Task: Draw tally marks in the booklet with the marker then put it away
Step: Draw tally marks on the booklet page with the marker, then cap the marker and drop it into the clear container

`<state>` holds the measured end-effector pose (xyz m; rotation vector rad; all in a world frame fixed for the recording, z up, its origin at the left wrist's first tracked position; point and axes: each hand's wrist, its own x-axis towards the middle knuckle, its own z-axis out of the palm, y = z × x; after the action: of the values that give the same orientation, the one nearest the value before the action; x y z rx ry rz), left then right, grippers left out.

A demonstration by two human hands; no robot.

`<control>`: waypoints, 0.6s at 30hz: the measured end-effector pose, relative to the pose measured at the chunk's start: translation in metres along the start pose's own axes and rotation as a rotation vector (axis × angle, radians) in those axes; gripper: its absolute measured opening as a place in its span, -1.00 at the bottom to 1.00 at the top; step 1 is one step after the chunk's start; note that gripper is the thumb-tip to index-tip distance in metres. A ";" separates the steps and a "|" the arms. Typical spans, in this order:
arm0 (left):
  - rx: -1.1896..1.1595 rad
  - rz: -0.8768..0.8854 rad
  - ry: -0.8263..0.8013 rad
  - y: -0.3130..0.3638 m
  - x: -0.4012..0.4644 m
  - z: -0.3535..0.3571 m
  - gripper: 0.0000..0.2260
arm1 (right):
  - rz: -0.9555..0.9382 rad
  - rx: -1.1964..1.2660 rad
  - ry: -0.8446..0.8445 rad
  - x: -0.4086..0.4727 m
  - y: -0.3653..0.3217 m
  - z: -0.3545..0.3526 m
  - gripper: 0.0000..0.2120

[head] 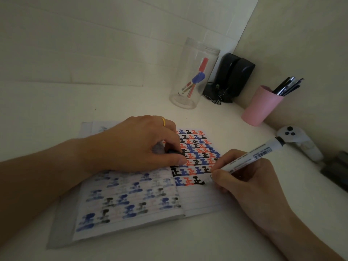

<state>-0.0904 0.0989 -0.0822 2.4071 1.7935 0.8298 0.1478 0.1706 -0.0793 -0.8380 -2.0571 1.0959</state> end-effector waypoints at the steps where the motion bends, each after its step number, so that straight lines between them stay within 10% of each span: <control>1: 0.004 0.001 0.001 0.000 0.000 0.000 -0.70 | -0.007 -0.003 0.001 0.001 0.001 0.000 -0.88; 18: -0.002 -0.127 0.196 0.006 -0.002 -0.013 -0.76 | -0.206 0.132 0.428 0.073 -0.016 0.028 -0.84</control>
<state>-0.0906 0.0911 -0.0701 2.2511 1.9857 1.0851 0.0799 0.2077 -0.0602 -0.7052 -1.6533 0.8439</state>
